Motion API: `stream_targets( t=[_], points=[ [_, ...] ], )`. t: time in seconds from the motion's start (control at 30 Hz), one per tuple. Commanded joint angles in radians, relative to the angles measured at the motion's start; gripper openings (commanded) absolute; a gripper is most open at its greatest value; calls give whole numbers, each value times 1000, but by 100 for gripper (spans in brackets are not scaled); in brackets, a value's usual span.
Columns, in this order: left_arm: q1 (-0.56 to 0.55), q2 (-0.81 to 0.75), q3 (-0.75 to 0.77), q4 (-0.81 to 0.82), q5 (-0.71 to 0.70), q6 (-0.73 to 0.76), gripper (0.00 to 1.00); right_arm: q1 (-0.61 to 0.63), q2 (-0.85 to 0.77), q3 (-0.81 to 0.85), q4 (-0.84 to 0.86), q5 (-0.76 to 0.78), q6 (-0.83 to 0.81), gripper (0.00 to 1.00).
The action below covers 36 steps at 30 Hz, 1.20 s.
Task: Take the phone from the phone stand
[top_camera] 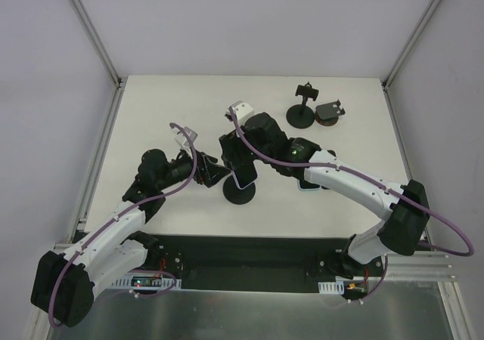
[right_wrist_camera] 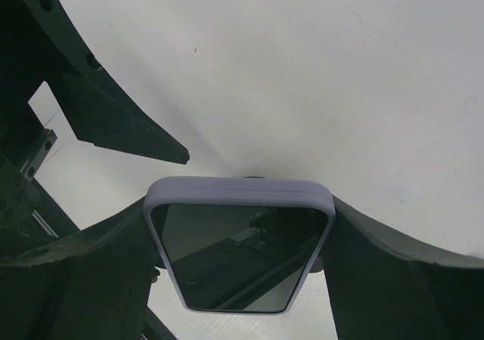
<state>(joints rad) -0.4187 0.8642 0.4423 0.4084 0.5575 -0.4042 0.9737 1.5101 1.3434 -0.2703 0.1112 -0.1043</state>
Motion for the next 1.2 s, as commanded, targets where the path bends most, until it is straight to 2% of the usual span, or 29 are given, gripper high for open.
stream_targets(
  t=[0.0, 0.23, 0.43, 0.57, 0.7, 0.77, 1.17],
  points=[
    [-8, -2, -4, 148, 16, -50, 75, 10, -45, -1, 33, -54, 57, 1],
    [-9, 21, -2, 179, 27, -81, 68, 11, -44, -1, 33, -65, 61, 1],
    [-9, 55, 1, 188, 13, -100, 52, 10, -47, -3, 29, -85, 63, 1],
    [-9, 62, -5, 210, 4, -128, 36, 11, -47, -6, 26, -102, 64, 1],
    [-9, 52, -22, 201, -34, -137, 7, 10, -51, -1, 14, -145, 60, 1],
    [-8, 39, -31, 172, -73, -130, 0, -1, -60, 2, 0, -179, 58, 1],
    [-8, -31, -83, 87, -176, -113, 0, -95, -154, -23, -15, -379, 31, 1]
  ],
)
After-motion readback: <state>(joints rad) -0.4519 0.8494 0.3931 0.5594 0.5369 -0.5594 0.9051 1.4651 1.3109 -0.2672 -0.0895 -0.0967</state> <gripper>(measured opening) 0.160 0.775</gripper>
